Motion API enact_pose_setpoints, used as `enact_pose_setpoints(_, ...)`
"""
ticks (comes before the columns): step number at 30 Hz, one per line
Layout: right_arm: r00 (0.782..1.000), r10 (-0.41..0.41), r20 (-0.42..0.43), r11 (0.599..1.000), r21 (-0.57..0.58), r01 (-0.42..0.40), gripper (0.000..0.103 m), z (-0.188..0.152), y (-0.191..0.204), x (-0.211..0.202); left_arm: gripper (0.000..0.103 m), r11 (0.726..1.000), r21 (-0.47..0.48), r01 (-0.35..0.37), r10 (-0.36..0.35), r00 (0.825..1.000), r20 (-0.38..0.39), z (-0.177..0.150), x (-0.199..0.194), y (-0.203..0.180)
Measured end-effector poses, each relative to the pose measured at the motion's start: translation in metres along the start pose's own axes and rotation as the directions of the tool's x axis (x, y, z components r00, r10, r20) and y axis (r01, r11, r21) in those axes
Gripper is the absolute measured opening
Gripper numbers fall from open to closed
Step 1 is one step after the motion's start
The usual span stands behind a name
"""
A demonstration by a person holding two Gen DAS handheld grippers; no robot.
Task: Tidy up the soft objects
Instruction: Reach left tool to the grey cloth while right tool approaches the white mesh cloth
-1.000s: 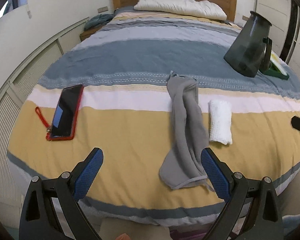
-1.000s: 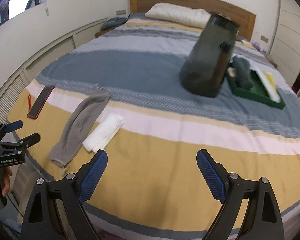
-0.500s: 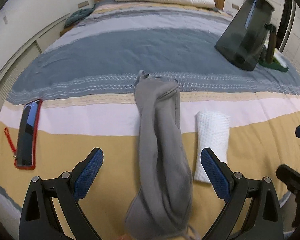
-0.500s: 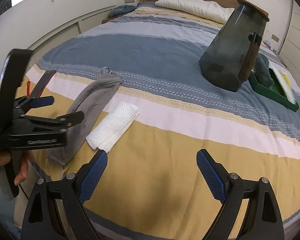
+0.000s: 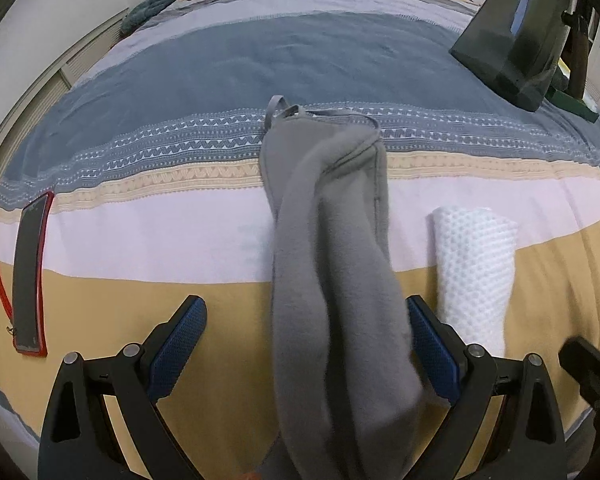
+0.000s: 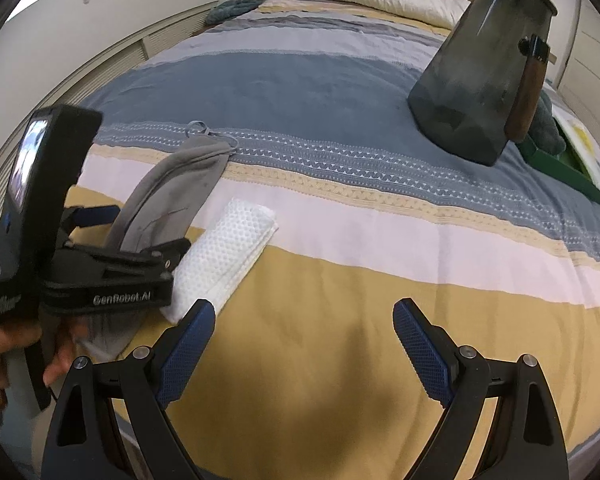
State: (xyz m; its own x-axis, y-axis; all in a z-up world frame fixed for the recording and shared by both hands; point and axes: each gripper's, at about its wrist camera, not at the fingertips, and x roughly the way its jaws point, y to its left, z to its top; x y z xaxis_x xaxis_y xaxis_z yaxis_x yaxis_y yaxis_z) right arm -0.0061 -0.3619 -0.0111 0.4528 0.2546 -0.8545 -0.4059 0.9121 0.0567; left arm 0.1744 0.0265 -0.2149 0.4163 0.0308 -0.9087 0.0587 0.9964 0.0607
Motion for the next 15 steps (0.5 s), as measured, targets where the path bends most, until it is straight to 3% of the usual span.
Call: enact_pose_setpoints(15, 0.998, 0.012, -0.06, 0.996, 0.094, -0.007, 0.092, 0.019, 0.023, 0.05, 0.097, 1.0, 0.005, -0.009, 0.009, 1.0, -0.011, -0.001, 0.004, 0.033)
